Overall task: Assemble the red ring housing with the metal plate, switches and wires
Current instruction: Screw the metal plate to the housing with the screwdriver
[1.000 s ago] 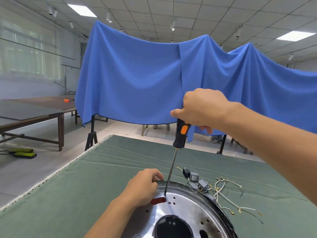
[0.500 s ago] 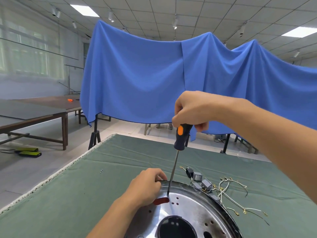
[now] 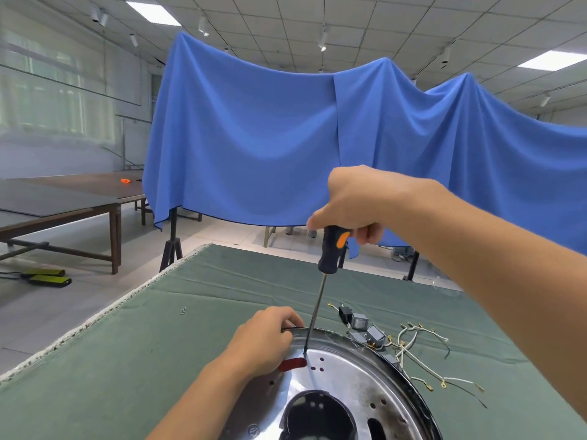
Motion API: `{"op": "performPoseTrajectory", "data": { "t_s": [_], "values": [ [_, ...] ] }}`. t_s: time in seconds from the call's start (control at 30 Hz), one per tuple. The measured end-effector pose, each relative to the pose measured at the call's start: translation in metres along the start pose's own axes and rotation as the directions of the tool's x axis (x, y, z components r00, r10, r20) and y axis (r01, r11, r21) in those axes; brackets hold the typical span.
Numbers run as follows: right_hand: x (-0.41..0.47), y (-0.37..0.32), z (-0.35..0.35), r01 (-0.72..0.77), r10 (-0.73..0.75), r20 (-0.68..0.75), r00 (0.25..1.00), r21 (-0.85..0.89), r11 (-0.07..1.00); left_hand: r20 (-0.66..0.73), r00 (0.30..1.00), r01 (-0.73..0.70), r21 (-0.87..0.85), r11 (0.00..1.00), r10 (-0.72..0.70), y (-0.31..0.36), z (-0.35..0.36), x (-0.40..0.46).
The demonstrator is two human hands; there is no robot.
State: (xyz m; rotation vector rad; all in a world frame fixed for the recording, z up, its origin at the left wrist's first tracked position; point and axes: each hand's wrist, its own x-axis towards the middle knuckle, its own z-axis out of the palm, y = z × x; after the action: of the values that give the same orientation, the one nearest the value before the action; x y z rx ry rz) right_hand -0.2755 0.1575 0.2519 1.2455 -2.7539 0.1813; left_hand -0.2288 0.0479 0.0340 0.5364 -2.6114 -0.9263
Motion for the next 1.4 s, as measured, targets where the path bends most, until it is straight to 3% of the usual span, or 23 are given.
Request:
{"op": "performPoseTrajectory", "data": {
  "t_s": [0.1,0.27,0.3,0.37,0.47,0.57,0.73,0.9,1.0,1.1,1.2,1.27,1.33,1.4],
  "values": [
    [-0.002,-0.005,-0.002,-0.006,-0.006,0.116,0.993,0.104,0.995,-0.005,1.000,-0.006,0.010,1.000,0.006,0.000,0.000,0.000],
    [0.004,0.008,0.012,-0.039,0.011,-0.239,0.971,-0.112,0.993,-0.007,1.000,-0.007,0.013,1.000,0.007,0.001,0.000,-0.001],
    [0.004,0.010,0.011,-0.051,0.027,-0.226,0.974,-0.100,0.994,-0.006,1.000,-0.008,0.017,1.000,0.008,0.002,0.000,-0.001],
    [0.004,0.010,0.005,-0.037,0.040,-0.063,0.997,0.044,0.998,-0.009,1.000,-0.007,0.015,1.000,0.007,0.002,0.000,-0.001],
    [0.004,0.012,-0.001,0.023,-0.055,0.121,0.991,0.251,0.968,-0.010,1.000,-0.003,0.012,1.000,0.004,0.001,-0.001,0.000],
    [0.002,0.015,0.000,0.063,-0.082,0.061,0.995,0.273,0.960,-0.008,1.000,-0.003,0.015,1.000,0.003,0.001,-0.001,0.000],
    [0.008,0.022,0.008,0.019,-0.017,-0.118,0.993,0.012,1.000,-0.012,1.000,-0.003,0.024,1.000,0.004,0.000,0.001,0.000],
    [0.007,0.020,0.003,0.021,-0.045,0.084,0.995,0.276,0.961,-0.012,1.000,-0.003,0.020,1.000,0.003,0.000,0.001,0.001],
    [0.005,0.024,0.002,0.023,-0.036,0.038,0.999,0.292,0.956,-0.015,1.000,-0.005,0.024,1.000,0.005,0.000,0.000,0.000],
    [0.002,0.027,0.004,-0.005,0.009,-0.036,0.999,0.124,0.992,-0.013,1.000,-0.006,0.025,1.000,0.007,0.001,0.001,-0.001],
    [0.007,0.027,0.011,0.007,-0.010,-0.202,0.979,-0.016,1.000,-0.016,1.000,-0.004,0.028,1.000,0.004,0.001,0.000,-0.001],
    [0.007,0.025,0.010,0.027,-0.023,-0.128,0.992,0.031,0.999,-0.015,1.000,-0.002,0.027,1.000,0.003,0.001,0.000,-0.001],
    [0.005,0.024,0.005,0.035,-0.039,0.017,0.999,0.193,0.980,-0.014,1.000,0.001,0.024,1.000,0.000,0.001,0.000,-0.001],
    [0.003,0.027,0.002,0.047,-0.059,0.033,0.998,0.289,0.956,-0.011,1.000,0.002,0.023,1.000,-0.002,0.002,0.000,-0.001]
  ]
}}
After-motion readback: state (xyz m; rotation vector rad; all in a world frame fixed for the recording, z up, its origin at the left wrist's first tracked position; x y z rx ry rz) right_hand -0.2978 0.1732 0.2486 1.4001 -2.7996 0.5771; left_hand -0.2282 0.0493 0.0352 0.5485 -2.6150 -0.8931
